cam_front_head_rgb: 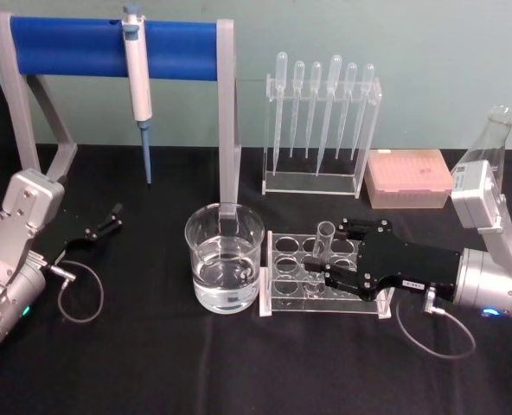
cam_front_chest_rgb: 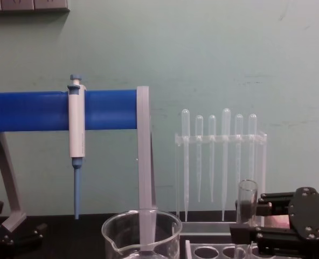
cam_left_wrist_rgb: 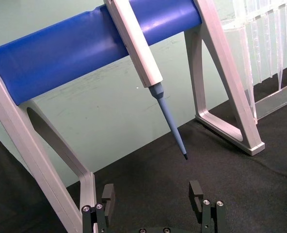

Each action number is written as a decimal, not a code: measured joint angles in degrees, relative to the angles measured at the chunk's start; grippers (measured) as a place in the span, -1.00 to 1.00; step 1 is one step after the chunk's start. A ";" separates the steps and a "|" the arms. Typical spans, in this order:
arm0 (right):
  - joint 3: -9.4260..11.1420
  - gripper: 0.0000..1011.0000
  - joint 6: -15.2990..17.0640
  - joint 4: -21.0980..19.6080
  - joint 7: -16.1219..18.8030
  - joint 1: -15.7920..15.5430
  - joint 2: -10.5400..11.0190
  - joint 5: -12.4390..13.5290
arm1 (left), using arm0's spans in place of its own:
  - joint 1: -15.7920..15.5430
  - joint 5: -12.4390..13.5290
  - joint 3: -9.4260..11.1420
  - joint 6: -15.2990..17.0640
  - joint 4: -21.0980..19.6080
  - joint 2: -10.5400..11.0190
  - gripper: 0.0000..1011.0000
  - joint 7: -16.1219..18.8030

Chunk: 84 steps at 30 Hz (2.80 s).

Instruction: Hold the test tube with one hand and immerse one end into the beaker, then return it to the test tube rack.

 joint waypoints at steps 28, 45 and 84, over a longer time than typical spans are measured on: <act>2.54 -0.52 4.58 -3.90 -2.85 0.30 1.70 2.45 | 0.00 0.00 0.00 0.00 0.00 0.00 0.98 0.00; 3.21 -0.52 17.72 -11.12 -1.77 6.16 6.36 9.66 | 0.00 0.00 0.00 0.00 0.00 0.00 0.98 0.00; 1.21 -0.52 19.83 -11.60 -2.61 8.90 7.57 10.46 | 0.00 0.00 0.00 0.00 0.00 0.00 0.98 0.00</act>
